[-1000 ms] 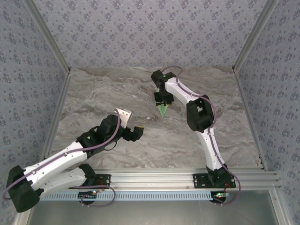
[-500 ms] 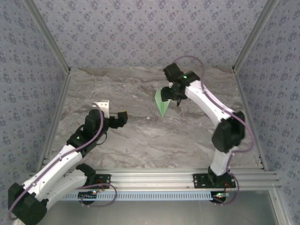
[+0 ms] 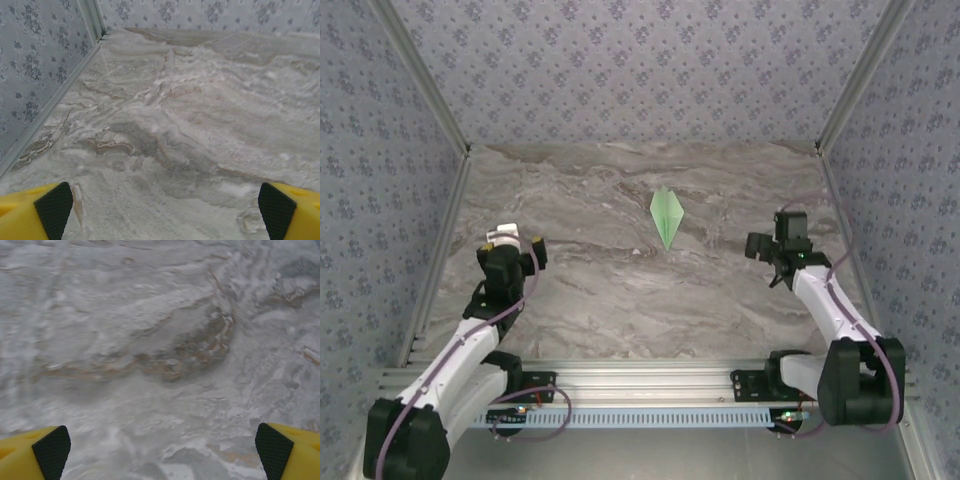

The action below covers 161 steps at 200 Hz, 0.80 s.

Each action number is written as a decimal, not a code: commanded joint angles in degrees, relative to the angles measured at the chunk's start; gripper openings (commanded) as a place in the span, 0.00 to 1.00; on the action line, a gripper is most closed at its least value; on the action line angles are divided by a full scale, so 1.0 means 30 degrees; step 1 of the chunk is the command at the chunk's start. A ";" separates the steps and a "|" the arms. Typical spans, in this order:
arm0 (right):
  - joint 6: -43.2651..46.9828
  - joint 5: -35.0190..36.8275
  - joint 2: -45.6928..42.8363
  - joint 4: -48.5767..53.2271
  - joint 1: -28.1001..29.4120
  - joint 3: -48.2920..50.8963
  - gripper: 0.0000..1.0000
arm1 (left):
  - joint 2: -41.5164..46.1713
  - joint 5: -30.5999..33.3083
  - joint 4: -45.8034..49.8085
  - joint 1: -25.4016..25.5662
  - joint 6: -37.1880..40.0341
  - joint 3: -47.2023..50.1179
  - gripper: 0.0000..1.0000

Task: Fold a paper plane with a square sheet of paper (fold left side to right side)
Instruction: Reset both arms

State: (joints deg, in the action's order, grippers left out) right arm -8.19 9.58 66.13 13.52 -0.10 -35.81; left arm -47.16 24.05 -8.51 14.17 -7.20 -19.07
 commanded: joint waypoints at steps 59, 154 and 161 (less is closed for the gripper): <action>0.2168 -0.2085 0.2927 -1.6857 -0.1549 0.5141 1.00 | -0.4404 -0.3256 -1.0447 -0.2303 0.2869 0.2925 0.98; 0.2962 -0.3506 0.7020 -1.9898 -0.0961 0.4584 1.00 | -1.3159 -0.6822 -1.3611 -0.4870 0.2016 -0.0741 0.98; 0.2985 -0.3437 0.7033 -1.9892 -0.0907 0.4552 1.00 | -1.3709 -0.6575 -1.3377 -0.4886 0.1905 -0.1334 0.98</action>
State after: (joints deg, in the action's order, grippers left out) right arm -0.54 -0.14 87.33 -43.29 -2.96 -21.26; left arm -87.50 6.13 -50.48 -0.05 -0.14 -16.93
